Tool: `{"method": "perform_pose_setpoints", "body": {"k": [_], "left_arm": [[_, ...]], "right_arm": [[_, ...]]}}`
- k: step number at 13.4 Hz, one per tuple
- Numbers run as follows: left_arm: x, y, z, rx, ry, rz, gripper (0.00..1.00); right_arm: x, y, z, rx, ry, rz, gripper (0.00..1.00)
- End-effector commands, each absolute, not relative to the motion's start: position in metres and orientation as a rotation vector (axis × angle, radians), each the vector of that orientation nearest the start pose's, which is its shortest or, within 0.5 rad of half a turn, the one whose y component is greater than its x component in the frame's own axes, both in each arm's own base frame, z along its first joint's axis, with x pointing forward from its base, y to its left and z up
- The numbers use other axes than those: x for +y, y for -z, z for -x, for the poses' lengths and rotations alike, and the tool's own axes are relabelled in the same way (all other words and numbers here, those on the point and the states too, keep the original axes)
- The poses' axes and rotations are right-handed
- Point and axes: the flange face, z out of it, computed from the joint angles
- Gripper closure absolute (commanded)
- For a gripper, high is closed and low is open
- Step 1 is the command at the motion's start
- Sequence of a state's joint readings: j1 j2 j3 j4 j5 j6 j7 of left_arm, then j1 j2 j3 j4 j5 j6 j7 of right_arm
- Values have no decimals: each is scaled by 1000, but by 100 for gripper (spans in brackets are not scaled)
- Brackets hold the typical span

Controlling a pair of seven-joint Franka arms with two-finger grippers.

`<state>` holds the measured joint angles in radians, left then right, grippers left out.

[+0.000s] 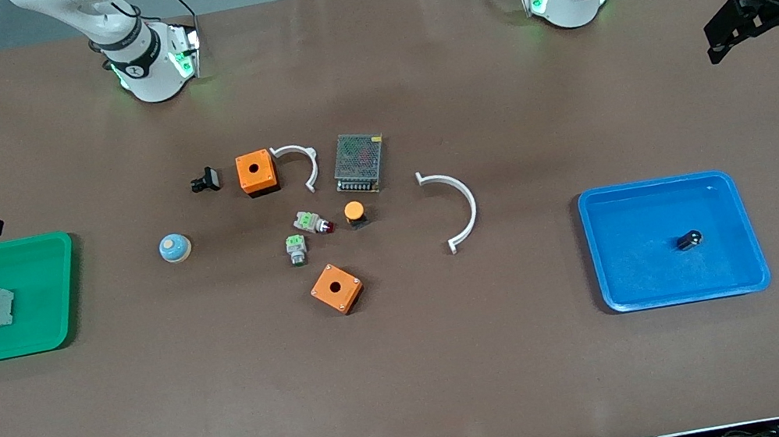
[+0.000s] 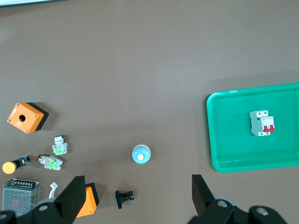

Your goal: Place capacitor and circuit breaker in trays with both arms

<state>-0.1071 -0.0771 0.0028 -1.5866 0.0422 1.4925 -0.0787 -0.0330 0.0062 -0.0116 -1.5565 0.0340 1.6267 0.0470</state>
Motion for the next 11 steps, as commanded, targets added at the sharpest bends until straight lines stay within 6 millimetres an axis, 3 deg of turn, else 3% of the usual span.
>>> {"method": "perform_pose_setpoints", "body": {"k": [1,11], "left_arm": [[-45,-661,-514,45,-9,3116,0],[-59,-649,-521,61,-42,3147,0]], "right_arm": [[-25,-641,-566,152,102,3100,0],[-26,-635,-563,159,50,3102,0]]}}
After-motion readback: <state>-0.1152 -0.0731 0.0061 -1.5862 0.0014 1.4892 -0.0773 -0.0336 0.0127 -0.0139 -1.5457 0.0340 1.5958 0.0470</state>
